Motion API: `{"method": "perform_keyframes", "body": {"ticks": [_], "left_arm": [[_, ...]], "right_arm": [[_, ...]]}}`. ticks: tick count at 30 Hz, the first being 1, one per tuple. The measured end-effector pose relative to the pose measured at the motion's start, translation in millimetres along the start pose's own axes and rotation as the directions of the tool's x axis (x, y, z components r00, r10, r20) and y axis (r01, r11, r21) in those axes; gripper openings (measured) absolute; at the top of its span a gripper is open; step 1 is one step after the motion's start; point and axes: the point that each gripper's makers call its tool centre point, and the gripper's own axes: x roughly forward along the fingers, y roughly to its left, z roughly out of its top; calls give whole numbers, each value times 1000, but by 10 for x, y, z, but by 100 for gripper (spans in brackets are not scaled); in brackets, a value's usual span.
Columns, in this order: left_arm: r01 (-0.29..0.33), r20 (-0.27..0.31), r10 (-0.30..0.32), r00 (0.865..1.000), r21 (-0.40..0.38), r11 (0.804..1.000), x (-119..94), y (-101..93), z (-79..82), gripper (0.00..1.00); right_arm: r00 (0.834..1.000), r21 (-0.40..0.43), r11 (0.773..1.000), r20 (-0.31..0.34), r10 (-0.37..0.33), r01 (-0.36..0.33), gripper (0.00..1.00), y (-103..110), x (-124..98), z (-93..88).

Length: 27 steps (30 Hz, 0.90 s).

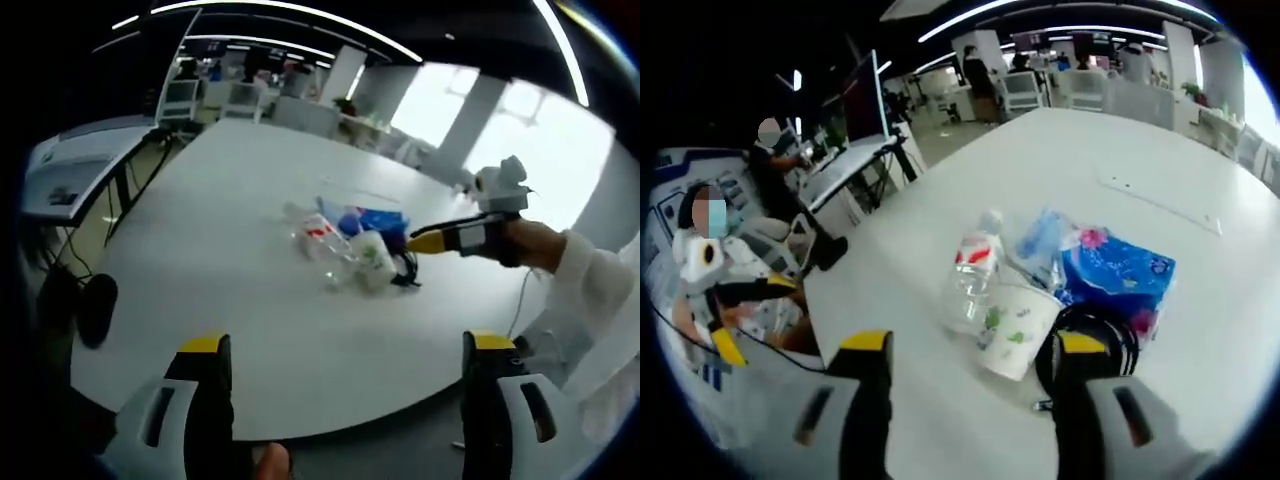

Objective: Arrange the tabletop items into an orderly group along one side of the table until the central work area is clear of visible clutter.

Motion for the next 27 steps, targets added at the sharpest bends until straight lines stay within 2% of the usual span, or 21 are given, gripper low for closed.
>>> {"method": "perform_keyframes", "body": {"ticks": [5, 13, 27], "left_arm": [[9, 6, -9, 1000, -29, 1000, 1, -4, -16, 92], [13, 1, -13, 1000, -28, 1000, 14, -13, -44, 93], [36, 12, -36, 999, -56, 998, -8, -53, -68, 93]], "right_arm": [[1000, -10, 1000, -6, 11, -11, 63, 24, 55, 29], [1000, -31, 999, -20, 22, -23, 62, 32, 141, 86], [998, -53, 997, -30, 60, -61, 60, 273, 286, 185]]}}
